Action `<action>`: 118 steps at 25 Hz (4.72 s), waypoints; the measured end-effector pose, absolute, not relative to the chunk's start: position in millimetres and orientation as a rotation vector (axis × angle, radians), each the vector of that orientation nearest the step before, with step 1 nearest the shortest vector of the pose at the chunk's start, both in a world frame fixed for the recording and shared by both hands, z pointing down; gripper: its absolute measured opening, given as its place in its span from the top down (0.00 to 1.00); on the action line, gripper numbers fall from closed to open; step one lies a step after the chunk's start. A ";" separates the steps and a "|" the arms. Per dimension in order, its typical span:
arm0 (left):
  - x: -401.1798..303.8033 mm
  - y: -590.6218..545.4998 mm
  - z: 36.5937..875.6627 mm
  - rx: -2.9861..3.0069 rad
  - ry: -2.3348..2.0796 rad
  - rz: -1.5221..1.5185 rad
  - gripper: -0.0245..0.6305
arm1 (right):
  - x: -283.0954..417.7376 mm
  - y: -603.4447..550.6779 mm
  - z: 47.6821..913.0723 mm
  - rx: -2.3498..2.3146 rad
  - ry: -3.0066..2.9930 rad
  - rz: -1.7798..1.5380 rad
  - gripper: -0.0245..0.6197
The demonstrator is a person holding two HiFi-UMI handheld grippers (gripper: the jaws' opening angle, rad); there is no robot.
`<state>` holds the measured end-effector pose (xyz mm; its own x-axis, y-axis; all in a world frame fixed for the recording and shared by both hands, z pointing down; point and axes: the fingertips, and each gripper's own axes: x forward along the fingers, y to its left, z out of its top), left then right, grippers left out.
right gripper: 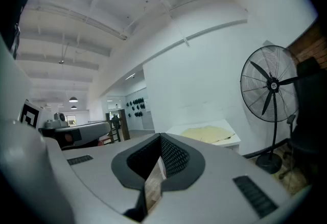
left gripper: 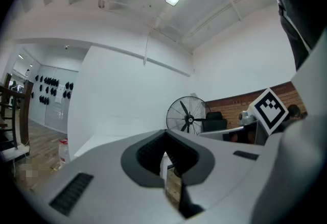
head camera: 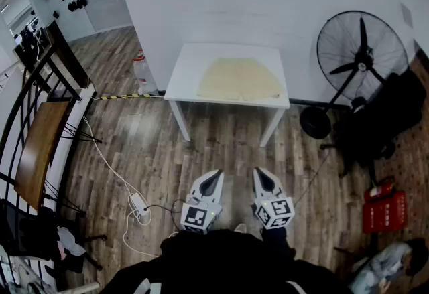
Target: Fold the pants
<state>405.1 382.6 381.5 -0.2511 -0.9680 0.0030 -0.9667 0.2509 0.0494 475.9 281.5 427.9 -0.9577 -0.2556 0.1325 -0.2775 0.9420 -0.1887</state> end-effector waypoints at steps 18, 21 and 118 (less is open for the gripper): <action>430.1 316.7 379.4 1.808 -2.490 -0.049 0.96 | 489.9 226.4 411.3 0.313 -3.029 0.354 0.96; 436.9 315.4 381.0 1.809 -2.476 -0.032 0.96 | 491.0 227.7 409.2 0.318 -3.024 0.358 0.96; 17.9 -372.1 604.9 2.477 -1.244 1.094 0.86 | 173.2 -353.8 624.7 1.347 -2.159 0.498 0.84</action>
